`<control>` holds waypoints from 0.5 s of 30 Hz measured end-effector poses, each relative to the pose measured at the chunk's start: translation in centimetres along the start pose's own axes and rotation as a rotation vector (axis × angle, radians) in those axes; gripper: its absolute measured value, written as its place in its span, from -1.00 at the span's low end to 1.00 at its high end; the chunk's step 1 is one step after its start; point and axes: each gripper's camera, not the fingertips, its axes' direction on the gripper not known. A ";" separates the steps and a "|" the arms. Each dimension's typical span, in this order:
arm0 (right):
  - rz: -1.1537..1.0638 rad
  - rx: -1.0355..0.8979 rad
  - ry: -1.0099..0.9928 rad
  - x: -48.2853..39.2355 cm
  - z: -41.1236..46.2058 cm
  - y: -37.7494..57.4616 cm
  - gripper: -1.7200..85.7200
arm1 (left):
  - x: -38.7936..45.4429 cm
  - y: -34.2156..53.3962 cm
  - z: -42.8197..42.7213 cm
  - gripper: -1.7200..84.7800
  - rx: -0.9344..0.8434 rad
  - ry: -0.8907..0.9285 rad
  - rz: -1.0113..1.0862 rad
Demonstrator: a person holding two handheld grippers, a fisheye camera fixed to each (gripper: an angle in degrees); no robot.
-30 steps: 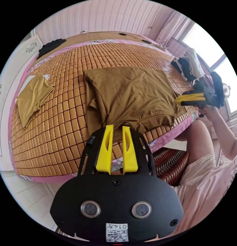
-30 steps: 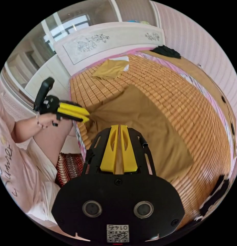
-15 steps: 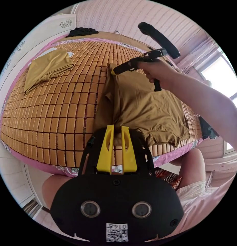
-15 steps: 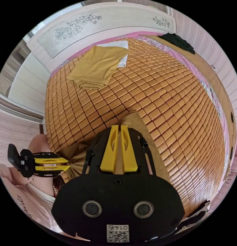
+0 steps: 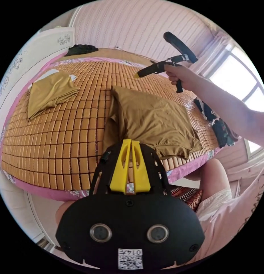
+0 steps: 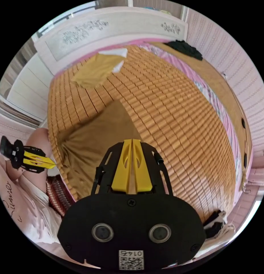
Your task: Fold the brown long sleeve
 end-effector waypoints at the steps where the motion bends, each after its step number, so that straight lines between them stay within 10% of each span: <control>1: 0.008 -0.049 0.028 0.0 0.8 0.4 -0.96 | 2.0 -0.3 0.5 -0.98 -0.010 0.029 0.071; 15: 0.067 -0.202 0.098 1.3 5.3 0.5 -0.97 | 11.0 3.4 11.0 -0.98 -0.134 0.067 0.295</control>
